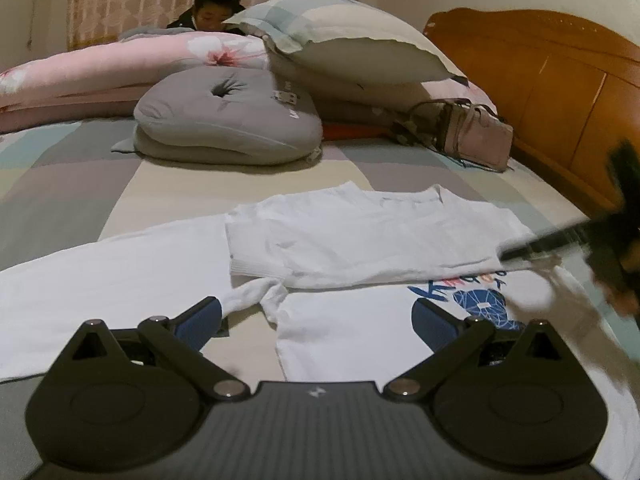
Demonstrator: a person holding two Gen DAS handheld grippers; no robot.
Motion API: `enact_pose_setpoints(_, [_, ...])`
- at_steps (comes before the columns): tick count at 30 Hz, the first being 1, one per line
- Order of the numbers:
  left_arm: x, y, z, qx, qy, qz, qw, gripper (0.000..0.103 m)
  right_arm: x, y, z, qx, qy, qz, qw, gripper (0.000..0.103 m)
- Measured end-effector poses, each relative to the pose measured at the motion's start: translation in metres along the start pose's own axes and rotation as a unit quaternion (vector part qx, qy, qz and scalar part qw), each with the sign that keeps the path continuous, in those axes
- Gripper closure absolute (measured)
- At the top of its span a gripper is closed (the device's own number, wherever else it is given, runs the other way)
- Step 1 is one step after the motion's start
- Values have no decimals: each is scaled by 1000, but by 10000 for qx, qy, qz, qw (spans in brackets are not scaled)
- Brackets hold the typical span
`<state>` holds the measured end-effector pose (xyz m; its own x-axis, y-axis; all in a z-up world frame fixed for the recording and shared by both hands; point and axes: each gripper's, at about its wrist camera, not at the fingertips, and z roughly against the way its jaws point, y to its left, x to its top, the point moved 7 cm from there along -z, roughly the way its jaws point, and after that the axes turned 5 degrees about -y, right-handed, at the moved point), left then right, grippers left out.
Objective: Fold clothes
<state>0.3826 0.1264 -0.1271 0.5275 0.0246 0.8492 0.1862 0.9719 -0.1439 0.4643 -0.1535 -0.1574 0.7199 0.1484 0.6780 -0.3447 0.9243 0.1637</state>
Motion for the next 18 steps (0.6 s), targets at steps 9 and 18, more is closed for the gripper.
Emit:
enact_pose_setpoints(9, [0,-17,-1,-230,4,-192,9996,2,-101,0,60,-697,82,225,9973,0])
enact_pose_setpoints(18, [-3,-39,-1,-318,66,-572,9978,2,-167,49,107,-506,71,474,9976,0])
